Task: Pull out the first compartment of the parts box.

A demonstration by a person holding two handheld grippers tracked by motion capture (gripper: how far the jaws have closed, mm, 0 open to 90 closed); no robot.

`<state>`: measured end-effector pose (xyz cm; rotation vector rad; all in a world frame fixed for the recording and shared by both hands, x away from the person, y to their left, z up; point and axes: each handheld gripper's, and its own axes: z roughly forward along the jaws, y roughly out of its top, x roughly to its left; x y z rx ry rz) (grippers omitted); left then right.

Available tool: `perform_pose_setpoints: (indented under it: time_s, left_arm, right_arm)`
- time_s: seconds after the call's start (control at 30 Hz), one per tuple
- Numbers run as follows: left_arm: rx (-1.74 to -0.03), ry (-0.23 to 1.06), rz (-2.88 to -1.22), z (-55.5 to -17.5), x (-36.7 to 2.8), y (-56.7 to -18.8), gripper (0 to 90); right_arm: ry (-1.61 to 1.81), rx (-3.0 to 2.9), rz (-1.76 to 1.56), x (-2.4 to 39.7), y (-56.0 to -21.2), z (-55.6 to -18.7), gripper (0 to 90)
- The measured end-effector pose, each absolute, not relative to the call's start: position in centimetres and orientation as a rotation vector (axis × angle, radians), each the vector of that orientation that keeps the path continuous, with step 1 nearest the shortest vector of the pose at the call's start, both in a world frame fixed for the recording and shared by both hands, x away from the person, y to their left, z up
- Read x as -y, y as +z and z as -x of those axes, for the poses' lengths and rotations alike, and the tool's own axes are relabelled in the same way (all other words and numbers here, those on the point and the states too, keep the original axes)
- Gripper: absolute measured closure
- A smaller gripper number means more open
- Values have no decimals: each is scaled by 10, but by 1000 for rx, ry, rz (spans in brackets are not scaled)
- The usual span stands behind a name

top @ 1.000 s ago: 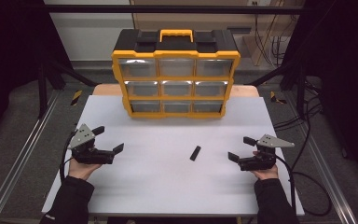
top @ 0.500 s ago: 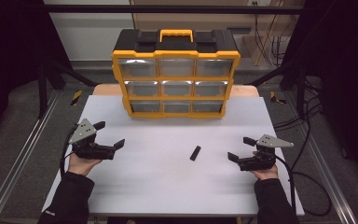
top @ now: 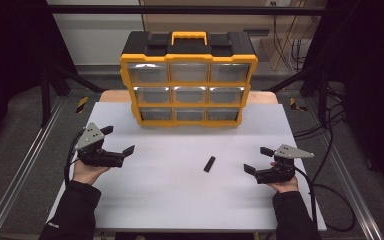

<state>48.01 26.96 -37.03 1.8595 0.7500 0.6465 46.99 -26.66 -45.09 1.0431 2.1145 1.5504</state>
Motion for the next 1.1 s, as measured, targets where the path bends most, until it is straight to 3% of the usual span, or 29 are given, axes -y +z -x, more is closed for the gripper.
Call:
perform_pose_setpoints:
  time_s: [1.1]
  left_arm:
    - [-698,749,-1954,-493,-255,-336,4]
  right_arm:
    - [1517,-2122,-1043,265,-452,-470,12]
